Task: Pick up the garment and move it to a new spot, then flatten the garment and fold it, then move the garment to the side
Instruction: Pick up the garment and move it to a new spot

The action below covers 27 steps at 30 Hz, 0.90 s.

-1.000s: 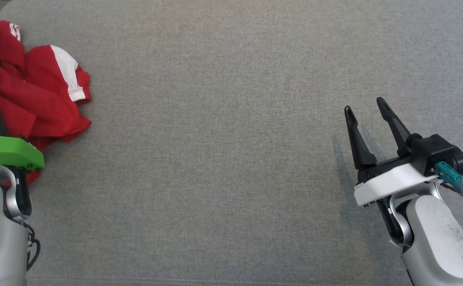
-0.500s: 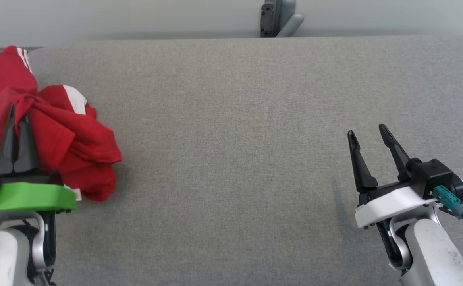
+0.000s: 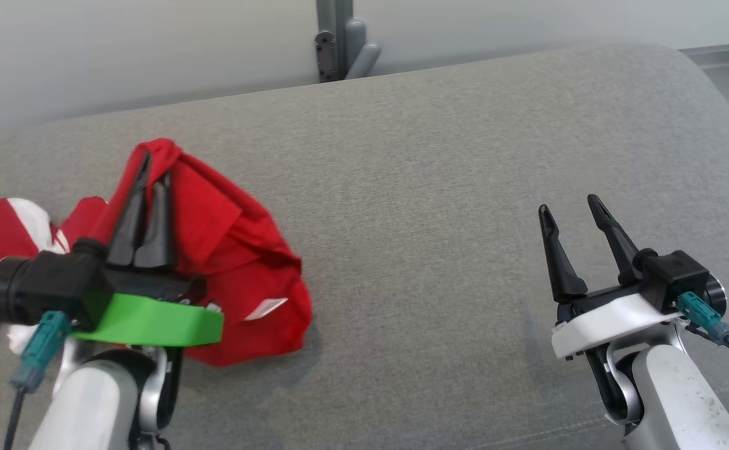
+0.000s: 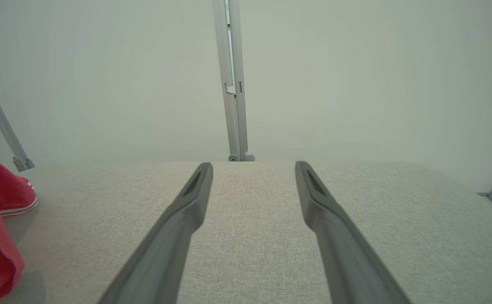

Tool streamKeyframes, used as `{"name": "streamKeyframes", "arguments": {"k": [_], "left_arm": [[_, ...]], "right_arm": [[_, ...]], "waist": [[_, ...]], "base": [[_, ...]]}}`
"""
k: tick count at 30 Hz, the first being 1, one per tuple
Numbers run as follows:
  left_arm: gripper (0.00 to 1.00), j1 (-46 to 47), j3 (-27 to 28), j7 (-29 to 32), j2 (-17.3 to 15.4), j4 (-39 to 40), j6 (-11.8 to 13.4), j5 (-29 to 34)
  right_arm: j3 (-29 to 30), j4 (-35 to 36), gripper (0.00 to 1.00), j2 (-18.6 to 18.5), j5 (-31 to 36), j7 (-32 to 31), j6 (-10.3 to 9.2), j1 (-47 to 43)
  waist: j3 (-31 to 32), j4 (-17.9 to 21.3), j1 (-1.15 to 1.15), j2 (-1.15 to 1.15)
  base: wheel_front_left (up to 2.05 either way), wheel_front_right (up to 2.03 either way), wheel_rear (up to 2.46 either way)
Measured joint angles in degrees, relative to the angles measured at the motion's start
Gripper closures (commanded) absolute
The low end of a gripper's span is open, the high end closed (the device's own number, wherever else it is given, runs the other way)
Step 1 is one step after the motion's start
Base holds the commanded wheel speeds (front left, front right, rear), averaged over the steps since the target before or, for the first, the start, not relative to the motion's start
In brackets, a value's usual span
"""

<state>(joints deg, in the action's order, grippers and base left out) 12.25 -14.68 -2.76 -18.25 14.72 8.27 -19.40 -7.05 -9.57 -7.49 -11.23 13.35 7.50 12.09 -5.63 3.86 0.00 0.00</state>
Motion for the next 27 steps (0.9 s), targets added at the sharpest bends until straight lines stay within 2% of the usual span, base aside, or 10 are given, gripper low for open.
{"name": "streamKeyframes", "arguments": {"k": [7,13,17,23,24,25,26,27], "left_arm": [[1.0,8.78,-7.54,1.04,4.17,-5.02,-3.76,1.6],[1.0,15.8,-11.83,1.92,7.75,-13.88,-6.72,1.87],[1.0,18.27,-13.24,2.75,8.7,-22.08,-8.62,1.3],[1.0,19.87,-13.89,3.23,9.31,-32.87,-10.21,0.18],[0.8,20.12,-14.06,3.55,9.45,-34.19,-10.21,0.18],[0.47,20.22,-14.1,3.31,9.7,-35.05,-10.21,0.16],[0.0,20.39,-14.14,3.02,9.81,-35.85,-10.2,0.16],[0.0,20.65,-14.17,2.66,9.9,-36.52,-10.21,0.16]], "right_arm": [[-0.22,0.49,0.0,0.48,-1.09,0.25,0.0,1.43],[-0.23,-0.52,0.0,1.68,-2.3,0.99,0.0,2.68],[-0.62,-1.47,0.0,2.56,-3.02,1.4,0.0,3.42],[-0.81,-1.96,0.0,3.46,-3.32,1.65,0.0,4.41],[-0.71,-1.8,0.0,3.54,-3.33,1.66,0.0,4.64],[-0.57,-1.69,0.0,3.61,-3.34,1.69,0.0,4.69],[-0.56,-1.69,0.0,3.71,-3.35,1.69,0.0,4.69],[-0.53,-1.68,0.0,3.83,-3.39,1.69,0.0,4.69]], "waist": [[-1.2,6.88,0.0,0.0],[-4.02,12.93,0.0,0.0],[-6.94,16.19,0.0,0.0],[-11.31,20.11,0.0,0.0],[-11.96,20.6,0.0,0.0],[-12.55,21.03,0.0,0.0],[-13.11,21.37,0.0,0.0],[-13.61,21.65,0.0,0.0]], "base": [[0.0,0.0,0.0],[0.0,0.0,0.0],[0.0,0.0,0.0],[0.0,0.0,0.0],[0.0,0.0,0.0],[0.0,0.0,0.0],[0.0,0.0,0.0],[0.0,0.0,0.0]]}}
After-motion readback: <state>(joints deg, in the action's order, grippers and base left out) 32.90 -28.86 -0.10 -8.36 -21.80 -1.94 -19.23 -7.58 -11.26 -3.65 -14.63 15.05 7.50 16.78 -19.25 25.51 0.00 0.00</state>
